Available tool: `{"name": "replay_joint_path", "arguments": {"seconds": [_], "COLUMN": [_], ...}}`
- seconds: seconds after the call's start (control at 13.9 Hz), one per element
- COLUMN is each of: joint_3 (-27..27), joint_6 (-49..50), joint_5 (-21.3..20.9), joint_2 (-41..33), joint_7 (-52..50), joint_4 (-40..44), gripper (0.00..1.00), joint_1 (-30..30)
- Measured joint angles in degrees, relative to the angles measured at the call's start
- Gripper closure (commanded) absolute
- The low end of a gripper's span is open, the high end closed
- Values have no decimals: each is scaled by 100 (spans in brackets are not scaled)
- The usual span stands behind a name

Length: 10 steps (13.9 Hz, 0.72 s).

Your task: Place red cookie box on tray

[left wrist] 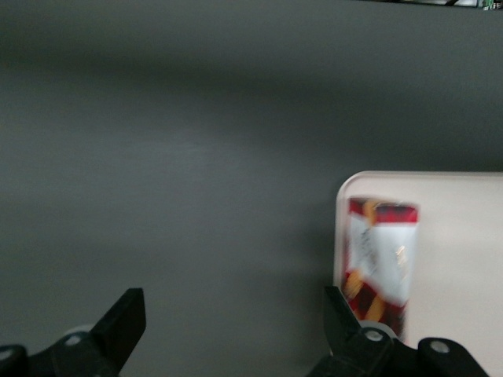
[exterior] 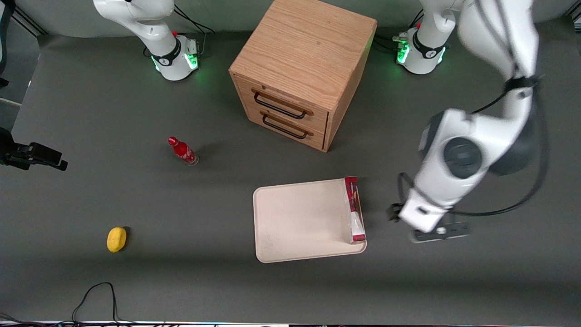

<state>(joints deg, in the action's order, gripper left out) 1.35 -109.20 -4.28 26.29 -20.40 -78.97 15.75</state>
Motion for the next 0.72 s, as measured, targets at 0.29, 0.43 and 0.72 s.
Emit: {"name": "replay_joint_path", "arguments": {"seconds": [0.29, 0.43, 0.72], "joint_3": [575, 614, 619], "joint_6": [1102, 1204, 1204], "joint_5": [490, 500, 498], "joint_2": [-959, -1395, -2344], "joint_7": [2147, 2540, 2817], "joint_4": [-77, -367, -1294], "gripper": [0, 0, 0], "joint_1": [-543, -754, -935]}}
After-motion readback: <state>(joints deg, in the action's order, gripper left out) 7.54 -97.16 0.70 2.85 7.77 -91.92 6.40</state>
